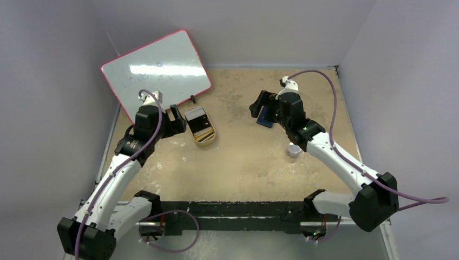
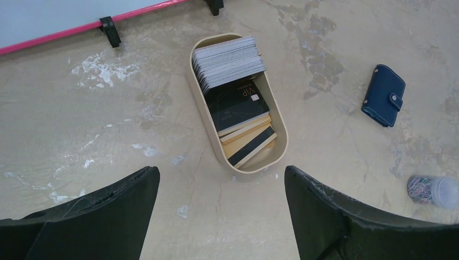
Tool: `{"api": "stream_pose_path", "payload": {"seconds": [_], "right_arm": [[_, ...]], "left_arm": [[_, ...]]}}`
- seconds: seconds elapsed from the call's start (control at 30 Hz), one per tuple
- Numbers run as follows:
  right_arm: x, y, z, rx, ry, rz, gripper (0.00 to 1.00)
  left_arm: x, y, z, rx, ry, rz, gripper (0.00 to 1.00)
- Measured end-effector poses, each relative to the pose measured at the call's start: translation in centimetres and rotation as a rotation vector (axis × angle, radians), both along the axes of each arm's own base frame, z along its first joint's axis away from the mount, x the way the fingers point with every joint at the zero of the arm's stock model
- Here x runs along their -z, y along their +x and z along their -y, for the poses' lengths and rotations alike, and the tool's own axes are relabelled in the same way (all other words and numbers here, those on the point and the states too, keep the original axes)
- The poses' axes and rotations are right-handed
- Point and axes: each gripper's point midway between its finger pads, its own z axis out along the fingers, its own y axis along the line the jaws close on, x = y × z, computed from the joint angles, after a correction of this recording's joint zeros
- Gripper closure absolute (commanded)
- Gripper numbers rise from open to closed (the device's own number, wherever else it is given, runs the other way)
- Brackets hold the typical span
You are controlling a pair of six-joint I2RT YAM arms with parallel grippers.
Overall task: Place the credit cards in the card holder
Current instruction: Open the card holder at the center of the board.
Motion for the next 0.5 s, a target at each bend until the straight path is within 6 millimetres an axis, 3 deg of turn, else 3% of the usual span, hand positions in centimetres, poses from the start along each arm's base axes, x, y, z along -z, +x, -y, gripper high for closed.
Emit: {"api": "stream_pose_path", "payload": {"seconds": [0.33, 0.5], "right_arm": [[0.0, 0.0, 0.0, 0.001, 0.001, 0.001, 0.01], [0.9, 0.7, 0.0, 0.016, -0.024, -0.020, 0.01]], "left_arm": [[0.2, 0.0, -0.4, -0.002, 0.026, 0.001, 0.15], [0.0, -0.1, -0.5, -0.006, 0.028, 0.007, 0.15]]}}
